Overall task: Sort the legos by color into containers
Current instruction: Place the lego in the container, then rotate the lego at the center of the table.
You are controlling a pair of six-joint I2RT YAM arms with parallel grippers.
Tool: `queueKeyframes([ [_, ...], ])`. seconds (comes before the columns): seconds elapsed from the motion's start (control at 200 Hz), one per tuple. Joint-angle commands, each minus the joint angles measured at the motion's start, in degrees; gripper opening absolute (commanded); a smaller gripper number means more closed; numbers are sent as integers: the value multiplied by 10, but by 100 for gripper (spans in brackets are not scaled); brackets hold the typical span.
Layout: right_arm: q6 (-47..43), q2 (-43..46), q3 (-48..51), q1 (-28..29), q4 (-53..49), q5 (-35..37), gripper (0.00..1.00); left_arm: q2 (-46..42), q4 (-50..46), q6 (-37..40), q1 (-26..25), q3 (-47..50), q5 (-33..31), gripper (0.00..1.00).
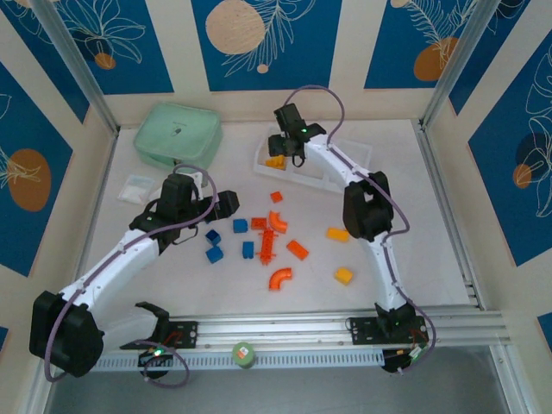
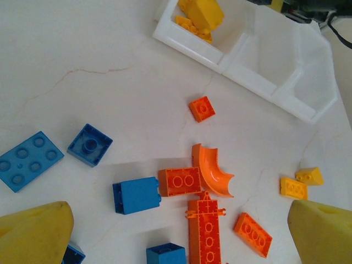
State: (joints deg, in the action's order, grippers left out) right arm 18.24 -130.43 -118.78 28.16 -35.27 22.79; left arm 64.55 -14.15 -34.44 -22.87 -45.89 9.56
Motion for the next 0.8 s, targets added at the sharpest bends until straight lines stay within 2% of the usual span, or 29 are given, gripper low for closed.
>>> queueKeyframes([
  [0.0, 5, 117, 85, 4, 27, -36, 70, -24, 9, -8, 5, 0, 29, 99],
  [0.205, 33, 260, 286, -10, 30, -101, 73, -70, 5, -21, -7, 33, 42, 99],
  [0.455, 62, 346, 488, -51, 35, -156, 76, -102, 25, -52, -67, 75, 18, 99],
  [0.615, 60, 348, 539, -67, 39, -171, 77, -95, 40, -74, -101, 88, -9, 99],
  [0.795, 59, 333, 561, -77, 49, -135, 79, -91, 92, -108, -135, 108, -29, 99],
])
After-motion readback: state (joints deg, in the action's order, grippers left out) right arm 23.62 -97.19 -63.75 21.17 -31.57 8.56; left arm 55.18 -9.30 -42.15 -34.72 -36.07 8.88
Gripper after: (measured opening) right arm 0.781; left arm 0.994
